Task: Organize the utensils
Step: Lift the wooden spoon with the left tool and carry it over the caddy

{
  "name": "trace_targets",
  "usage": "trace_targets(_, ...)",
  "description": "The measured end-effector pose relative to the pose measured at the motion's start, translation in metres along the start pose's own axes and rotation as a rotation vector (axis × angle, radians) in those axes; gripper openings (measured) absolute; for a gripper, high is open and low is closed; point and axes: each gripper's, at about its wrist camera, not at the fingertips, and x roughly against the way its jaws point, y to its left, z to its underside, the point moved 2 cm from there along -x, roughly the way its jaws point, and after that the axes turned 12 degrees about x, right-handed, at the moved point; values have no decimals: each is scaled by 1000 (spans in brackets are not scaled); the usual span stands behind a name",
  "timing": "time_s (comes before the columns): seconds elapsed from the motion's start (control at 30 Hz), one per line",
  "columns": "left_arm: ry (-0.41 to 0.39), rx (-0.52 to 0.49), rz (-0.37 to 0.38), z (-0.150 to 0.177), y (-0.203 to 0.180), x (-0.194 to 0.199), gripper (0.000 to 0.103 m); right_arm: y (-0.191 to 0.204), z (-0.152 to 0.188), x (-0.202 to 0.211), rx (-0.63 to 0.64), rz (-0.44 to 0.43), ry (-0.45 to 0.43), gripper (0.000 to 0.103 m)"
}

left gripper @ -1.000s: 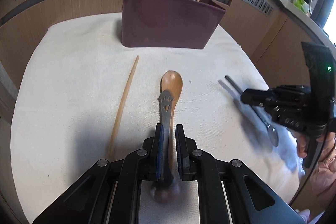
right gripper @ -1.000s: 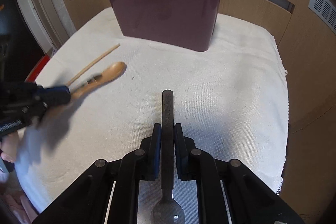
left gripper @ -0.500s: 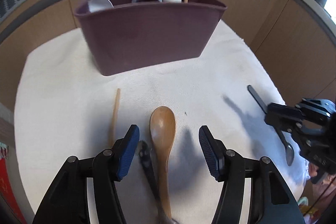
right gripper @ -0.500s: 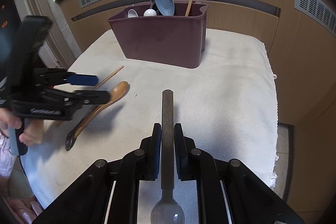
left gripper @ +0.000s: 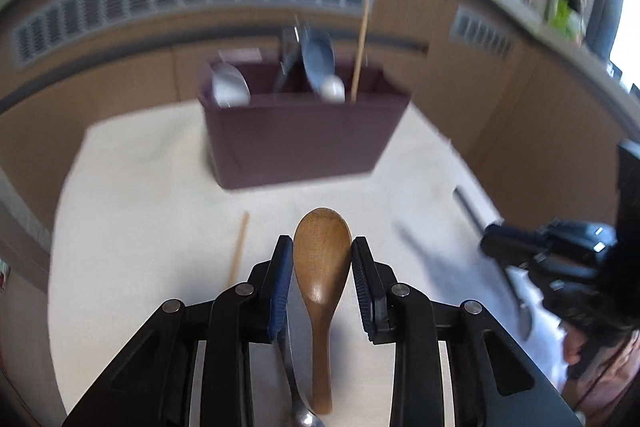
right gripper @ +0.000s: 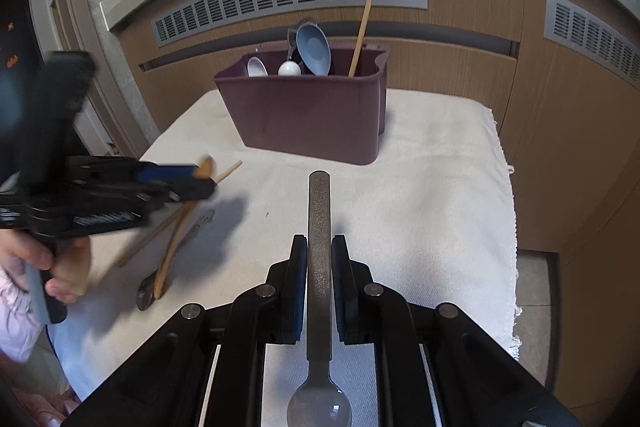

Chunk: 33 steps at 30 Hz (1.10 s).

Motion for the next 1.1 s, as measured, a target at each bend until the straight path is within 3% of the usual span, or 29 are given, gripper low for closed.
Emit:
trace_targets(0.17,-191,-12,14,-6,-9,57,31,8,-7,10,10,3,-51,11)
trace_targets(0.3,-242,-27,15,-4,-17,74,31,17,-14,17,32,33,-73,11)
trace_targets(0.4,-281,-12,61,-19,-24,85,31,19,-20,24,21,28,-95,11)
trace_targets(0.5,-376,-27,115,-46,-35,110,31,20,-44,50,36,57,-200,11)
trace_targets(0.63,-492,-43,190,-103,-51,137,31,18,-107,98,98,137,-396,11)
trace_targets(0.7,-557,-30,194,-132,-54,146,31,13,-142,117,112,181,-491,11)
trace_targets(0.87,-597,-4,198,-172,-49,141,31,-7,-198,134,67,204,-645,11)
trace_targets(1.0,-610,6,199,-188,-37,122,31,-18,-214,108,42,221,-637,11)
trace_targets(1.1,-575,24,197,-194,-28,94,31,-27,-214,83,25,228,-614,11)
